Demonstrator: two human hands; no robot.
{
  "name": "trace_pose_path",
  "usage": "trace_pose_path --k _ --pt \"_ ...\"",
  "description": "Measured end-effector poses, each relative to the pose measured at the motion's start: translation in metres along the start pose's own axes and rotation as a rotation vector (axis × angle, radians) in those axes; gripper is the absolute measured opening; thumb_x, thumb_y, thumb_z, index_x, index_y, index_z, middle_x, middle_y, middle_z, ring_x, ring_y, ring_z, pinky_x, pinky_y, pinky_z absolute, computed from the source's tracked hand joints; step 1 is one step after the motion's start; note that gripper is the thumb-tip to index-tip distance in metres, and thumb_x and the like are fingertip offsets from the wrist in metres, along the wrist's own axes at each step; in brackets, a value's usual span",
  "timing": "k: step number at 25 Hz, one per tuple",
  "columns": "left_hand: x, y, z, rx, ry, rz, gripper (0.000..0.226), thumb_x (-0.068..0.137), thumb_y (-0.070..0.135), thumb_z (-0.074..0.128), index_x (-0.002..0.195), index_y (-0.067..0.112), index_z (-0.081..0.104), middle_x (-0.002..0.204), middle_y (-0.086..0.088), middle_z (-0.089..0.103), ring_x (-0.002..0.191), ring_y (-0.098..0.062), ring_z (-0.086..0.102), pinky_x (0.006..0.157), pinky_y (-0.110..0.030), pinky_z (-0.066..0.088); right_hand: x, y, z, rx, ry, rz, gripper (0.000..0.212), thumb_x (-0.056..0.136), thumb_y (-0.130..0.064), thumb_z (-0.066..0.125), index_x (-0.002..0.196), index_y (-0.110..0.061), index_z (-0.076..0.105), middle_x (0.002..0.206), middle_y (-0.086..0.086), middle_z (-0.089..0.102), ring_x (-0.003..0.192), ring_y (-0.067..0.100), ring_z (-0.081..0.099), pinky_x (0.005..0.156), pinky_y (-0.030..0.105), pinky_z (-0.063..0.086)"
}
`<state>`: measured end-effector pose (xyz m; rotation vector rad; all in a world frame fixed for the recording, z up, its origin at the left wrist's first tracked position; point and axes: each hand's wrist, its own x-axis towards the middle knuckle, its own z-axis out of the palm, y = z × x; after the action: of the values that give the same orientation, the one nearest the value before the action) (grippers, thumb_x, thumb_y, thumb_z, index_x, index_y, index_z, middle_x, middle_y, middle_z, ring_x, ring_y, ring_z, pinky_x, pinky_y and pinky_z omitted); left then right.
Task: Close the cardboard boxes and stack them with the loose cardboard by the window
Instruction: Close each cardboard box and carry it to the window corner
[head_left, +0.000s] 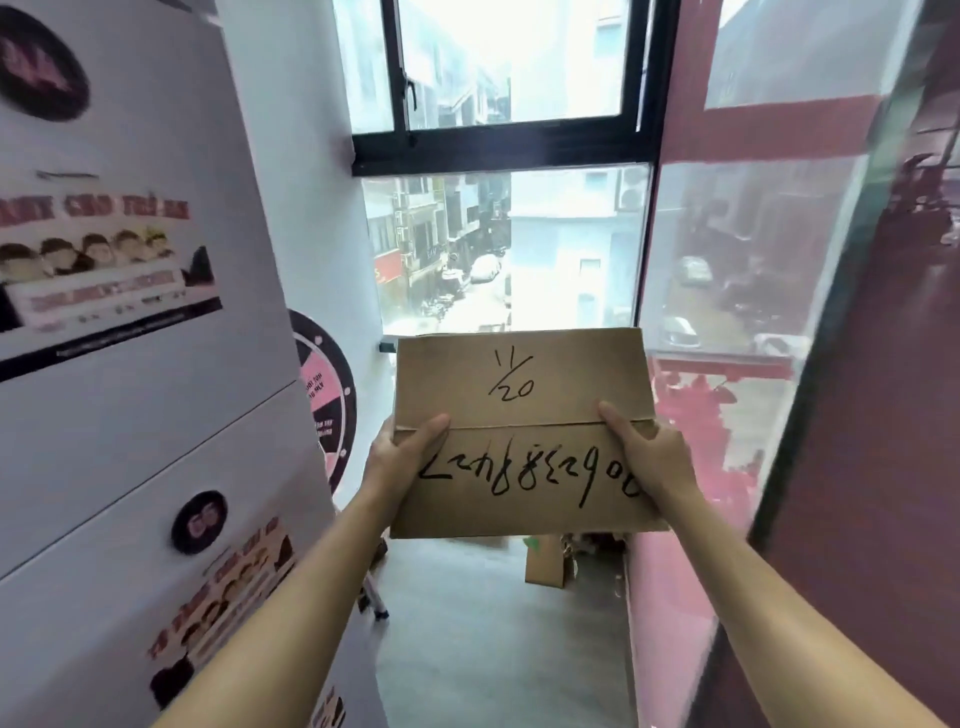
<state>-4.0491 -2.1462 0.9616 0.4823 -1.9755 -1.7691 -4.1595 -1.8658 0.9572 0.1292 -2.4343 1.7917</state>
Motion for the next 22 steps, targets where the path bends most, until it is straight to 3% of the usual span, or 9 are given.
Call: trace_pose_path --k 3,7,9,11,14,17,22 --pt "0.08 -0.009 0.02 0.021 0.02 -0.03 0.072 0.067 0.061 0.076 0.128 0.027 0.06 0.111 0.001 0.073 0.103 -0.022 0.069 0.092 -0.045 0.056 0.082 0.01 0.034 -0.024 -0.029 0.007 0.083 0.058 -0.095 0.055 0.102 -0.027 0.07 0.089 -0.009 0.072 0.087 0.017 0.068 0.085 0.043 0.057" --pt "0.179 -0.029 0.034 -0.019 0.06 -0.061 0.063 0.067 0.056 0.081 0.122 0.029 0.064 0.105 0.003 0.076 0.099 -0.02 0.072 0.089 -0.043 0.058 0.174 0.014 0.084 -0.014 -0.075 -0.008 0.075 0.056 -0.096 0.052 0.099 -0.036 0.065 0.09 -0.012 0.071 0.083 0.012 0.067 0.072 0.033 0.055" --pt "0.225 -0.047 0.039 -0.009 0.081 -0.089 0.061 0.066 0.059 0.082 0.117 0.03 0.065 0.101 0.004 0.077 0.096 -0.018 0.073 0.083 -0.039 0.059 0.218 0.019 0.112 -0.038 -0.104 -0.001 0.07 0.054 -0.096 0.052 0.094 -0.04 0.061 0.092 -0.013 0.07 0.085 0.013 0.067 0.076 0.034 0.055" --pt "0.273 -0.067 0.048 0.002 0.076 -0.113 0.059 0.065 0.061 0.081 0.113 0.029 0.067 0.098 0.003 0.077 0.093 -0.019 0.074 0.082 -0.039 0.059 0.264 0.033 0.138 -0.023 -0.11 0.023 0.078 0.053 -0.095 0.054 0.103 -0.036 0.063 0.095 -0.012 0.07 0.088 0.015 0.067 0.082 0.038 0.055" --pt "0.345 -0.093 0.058 0.021 0.056 -0.122 0.061 0.067 0.062 0.08 0.115 0.027 0.068 0.101 0.001 0.077 0.095 -0.02 0.074 0.09 -0.047 0.058 0.324 0.05 0.176 -0.009 -0.11 0.051 0.092 0.055 -0.094 0.055 0.118 -0.027 0.065 0.1 -0.009 0.069 0.089 0.013 0.065 0.076 0.033 0.053" --pt "0.426 -0.104 0.059 0.068 0.036 -0.154 0.065 0.065 0.069 0.076 0.115 0.028 0.069 0.102 0.002 0.076 0.095 -0.02 0.073 0.089 -0.046 0.058 0.387 0.051 0.22 -0.034 -0.116 0.072 0.081 0.064 -0.089 0.058 0.116 -0.026 0.065 0.097 -0.009 0.07 0.084 0.01 0.066 0.064 0.027 0.05" --pt "0.549 -0.111 0.062 0.087 0.01 -0.139 0.058 0.07 0.066 0.077 0.113 0.027 0.07 0.098 0.004 0.077 0.09 -0.017 0.074 0.076 -0.037 0.06 0.487 0.054 0.283 -0.027 -0.092 0.11 0.073 0.068 -0.085 0.062 0.111 -0.025 0.067 0.093 -0.009 0.072 0.085 0.014 0.069 0.073 0.036 0.058"
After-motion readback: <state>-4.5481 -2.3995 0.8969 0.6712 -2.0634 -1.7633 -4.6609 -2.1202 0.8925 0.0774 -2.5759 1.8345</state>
